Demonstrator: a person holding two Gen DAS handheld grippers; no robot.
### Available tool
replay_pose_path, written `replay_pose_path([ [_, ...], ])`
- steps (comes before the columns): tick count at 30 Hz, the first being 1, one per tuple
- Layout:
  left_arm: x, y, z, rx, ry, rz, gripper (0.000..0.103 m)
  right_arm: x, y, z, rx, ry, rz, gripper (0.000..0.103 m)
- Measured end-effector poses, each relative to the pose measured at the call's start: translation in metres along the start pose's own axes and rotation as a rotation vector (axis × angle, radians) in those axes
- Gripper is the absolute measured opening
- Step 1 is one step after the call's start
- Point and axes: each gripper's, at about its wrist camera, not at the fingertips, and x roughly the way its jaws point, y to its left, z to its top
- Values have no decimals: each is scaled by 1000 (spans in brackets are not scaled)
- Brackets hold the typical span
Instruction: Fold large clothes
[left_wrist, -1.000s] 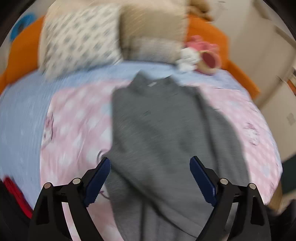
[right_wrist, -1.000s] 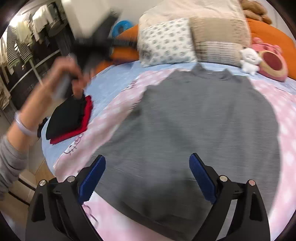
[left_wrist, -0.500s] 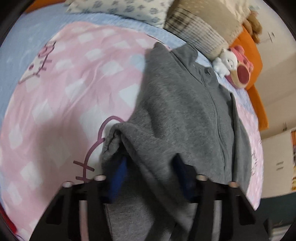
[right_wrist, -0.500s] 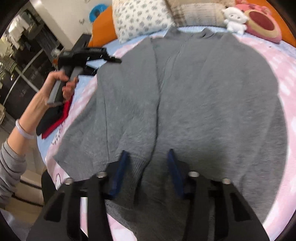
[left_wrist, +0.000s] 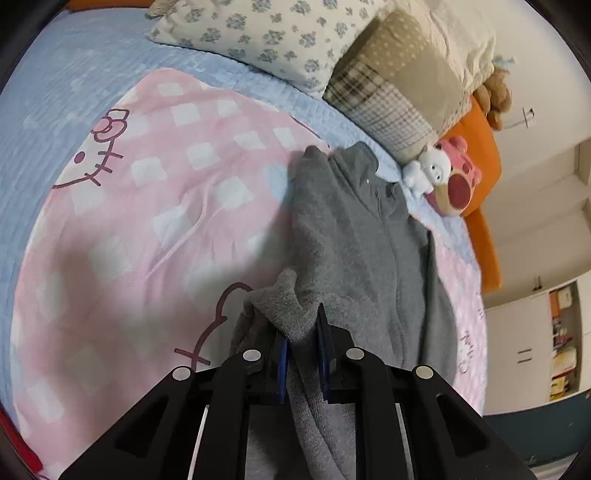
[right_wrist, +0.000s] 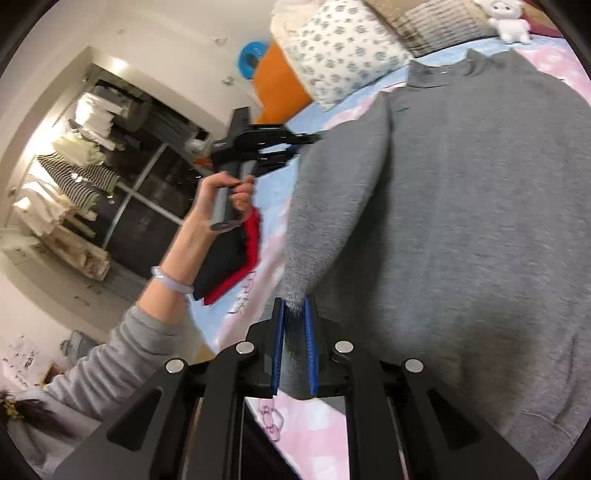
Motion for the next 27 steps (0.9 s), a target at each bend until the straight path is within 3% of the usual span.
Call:
replay_pose_path([
  [4,23,13,-15,6,51,31,18,14,-26,-13,33,53,-131,11],
  [7,46,29,-26,-8,82,55,28,21,-39,-17,28,86,-230,12],
  [9,46,34,-30,-17,54,11,30,22,-39,-15,5,97,-289,14],
  [10,41,34,-32,-15,40,-9,38,18,-34,-9,-11,93,-289,14],
  [11,36,31,-34,-3,28,-13,47,13,-27,-1,-31,78,-287,20],
  [12,22,25,-39,29,-10,-13,50,9,-20,7,-54,65,-289,36],
  [13,8,18,-45,60,-50,-10,55,3,-10,26,-106,30,-300,48],
  [14,-12,8,-57,102,-92,-27,58,3,-3,45,-149,-3,-316,67],
  [15,-23,1,-64,123,-110,-44,59,9,3,71,-195,-28,-351,69],
  [17,-45,-14,-87,145,-131,-93,77,27,9,113,-249,-45,-376,67],
  [22,-51,-55,-168,230,-57,-173,79,122,6,236,-301,-32,-400,64],
  [27,-16,-65,-221,281,22,-67,79,220,-34,307,-266,16,-467,60],
])
